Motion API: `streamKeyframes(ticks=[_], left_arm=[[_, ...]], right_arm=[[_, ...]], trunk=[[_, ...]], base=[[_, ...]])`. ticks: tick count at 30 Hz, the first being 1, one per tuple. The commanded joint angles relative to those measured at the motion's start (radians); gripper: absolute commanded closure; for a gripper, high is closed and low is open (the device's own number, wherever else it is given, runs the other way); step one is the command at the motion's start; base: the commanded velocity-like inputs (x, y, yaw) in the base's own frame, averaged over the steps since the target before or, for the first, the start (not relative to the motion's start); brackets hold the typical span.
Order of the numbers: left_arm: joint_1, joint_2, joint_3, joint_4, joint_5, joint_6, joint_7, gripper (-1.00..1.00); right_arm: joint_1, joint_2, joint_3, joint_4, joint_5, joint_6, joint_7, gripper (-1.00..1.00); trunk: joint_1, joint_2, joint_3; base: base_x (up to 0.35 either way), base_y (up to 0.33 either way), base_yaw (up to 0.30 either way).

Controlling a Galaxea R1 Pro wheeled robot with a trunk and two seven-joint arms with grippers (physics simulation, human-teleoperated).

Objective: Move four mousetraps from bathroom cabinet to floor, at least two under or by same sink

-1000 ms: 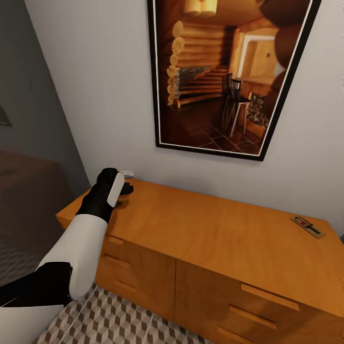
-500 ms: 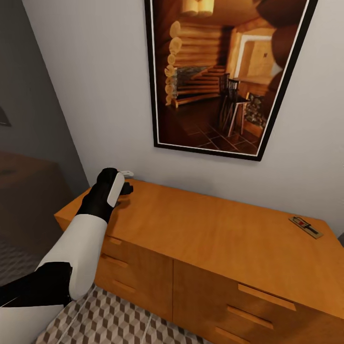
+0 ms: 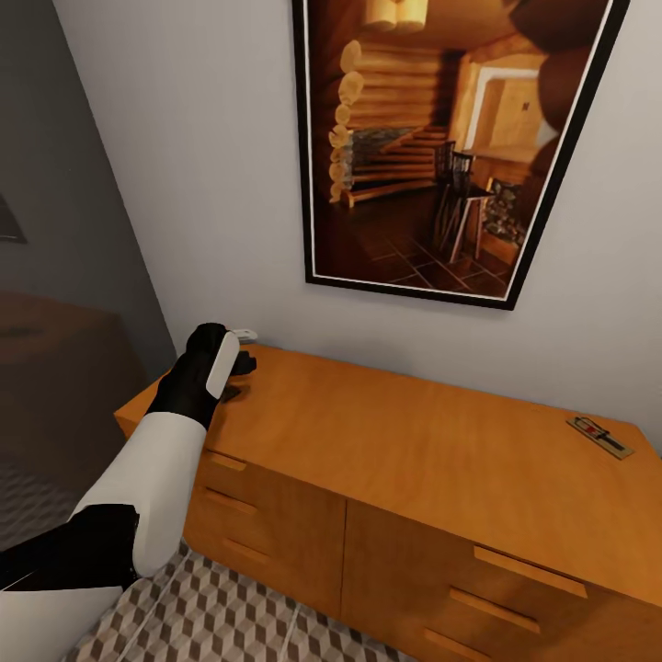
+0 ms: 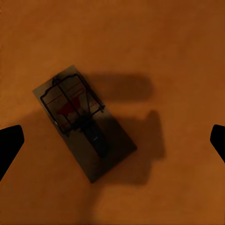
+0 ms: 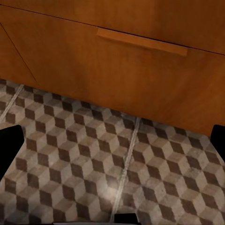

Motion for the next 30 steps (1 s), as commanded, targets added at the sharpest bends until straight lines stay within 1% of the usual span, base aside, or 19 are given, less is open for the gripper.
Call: streamKeyframes(ticks=[1, 30], left_arm=[[-0.001, -0.001, 0.002, -0.001, 0.011, 0.001, 0.009, -1.0], [-0.001, -0.001, 0.002, 0.004, 0.012, 0.001, 0.008, -1.0]], right_arm=[[-0.001, 0.0, 0.009, 0.0, -0.009, -0.002, -0.003, -1.0], [-0.001, 0.001, 0.01, 0.0, -0.009, -0.002, -0.002, -1.0]], trunk=[[0.0, -0.001, -0.001], [0.0, -0.001, -0.001]], base=[[0.0, 0.006, 0.0], [0.0, 0.001, 0.0]])
